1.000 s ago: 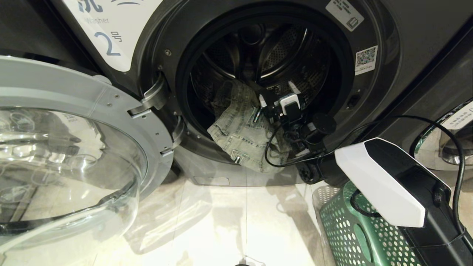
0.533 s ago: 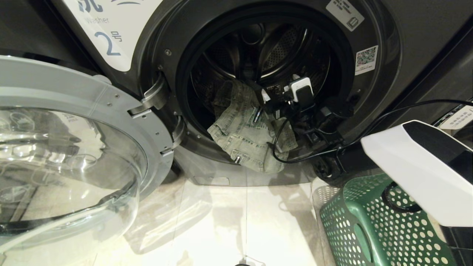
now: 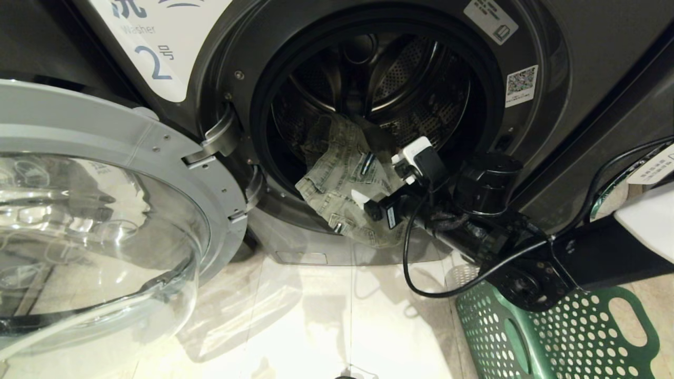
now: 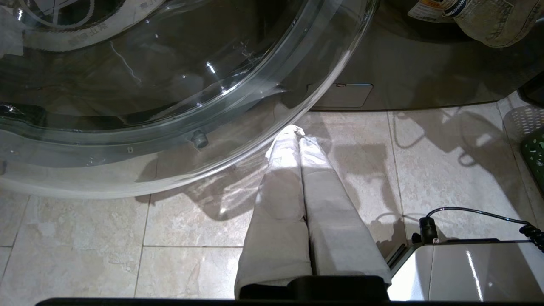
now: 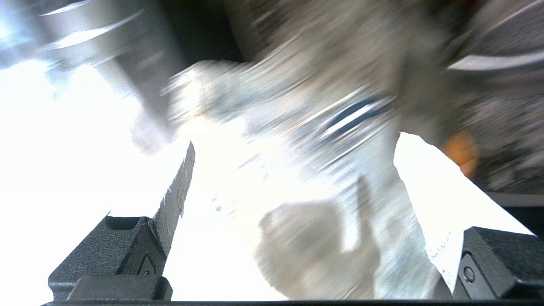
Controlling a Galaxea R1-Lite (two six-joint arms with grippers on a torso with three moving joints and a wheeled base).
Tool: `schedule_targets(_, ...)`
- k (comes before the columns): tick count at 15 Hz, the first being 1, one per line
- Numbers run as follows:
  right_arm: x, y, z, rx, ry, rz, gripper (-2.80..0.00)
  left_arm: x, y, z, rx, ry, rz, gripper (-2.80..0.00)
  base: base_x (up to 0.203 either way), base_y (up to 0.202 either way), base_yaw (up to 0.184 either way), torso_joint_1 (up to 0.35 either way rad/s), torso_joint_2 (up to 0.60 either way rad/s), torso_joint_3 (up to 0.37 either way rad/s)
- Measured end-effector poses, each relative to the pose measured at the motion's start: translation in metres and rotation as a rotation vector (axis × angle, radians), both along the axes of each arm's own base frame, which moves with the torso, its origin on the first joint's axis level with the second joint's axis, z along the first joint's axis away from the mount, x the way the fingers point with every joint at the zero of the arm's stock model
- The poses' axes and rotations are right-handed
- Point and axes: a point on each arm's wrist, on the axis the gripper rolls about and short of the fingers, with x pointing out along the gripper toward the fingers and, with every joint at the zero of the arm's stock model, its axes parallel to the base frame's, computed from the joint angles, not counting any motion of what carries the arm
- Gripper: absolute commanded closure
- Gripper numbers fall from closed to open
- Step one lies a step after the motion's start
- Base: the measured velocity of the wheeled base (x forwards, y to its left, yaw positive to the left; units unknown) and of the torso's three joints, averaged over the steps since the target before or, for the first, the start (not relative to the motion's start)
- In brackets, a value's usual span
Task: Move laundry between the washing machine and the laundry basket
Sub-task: Pick a cloth and place it into the basket
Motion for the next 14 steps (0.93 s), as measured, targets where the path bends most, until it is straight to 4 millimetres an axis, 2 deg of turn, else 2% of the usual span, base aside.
schedule_targets(3,-0.028,-0.003,-0.011,-0.046,0.125,0.081,-2.8,0.0,0.0,0.0,0.0,0.0,0.0,0.0,0.0,0.0,0.0,0.0,0.0,0.0)
schedule_targets(7,-0.051,-0.013,-0.039,-0.097,0.333,0.131,-2.8,0.0,0.0,0.0,0.0,0.0,0.0,0.0,0.0,0.0,0.0,0.0,0.0,0.0)
schedule_targets(10,-0.058,-0.012,-0.054,-0.073,0.524,0.118,-2.8,0.0,0.0,0.0,0.0,0.0,0.0,0.0,0.0,0.0,0.0,0.0,0.0,0.0)
schedule_targets(14,-0.05,-0.005,-0.067,-0.051,0.628,0.095,-2.8,0.0,0.0,0.0,0.0,0.0,0.0,0.0,0.0,0.0,0.0,0.0,0.0,0.0)
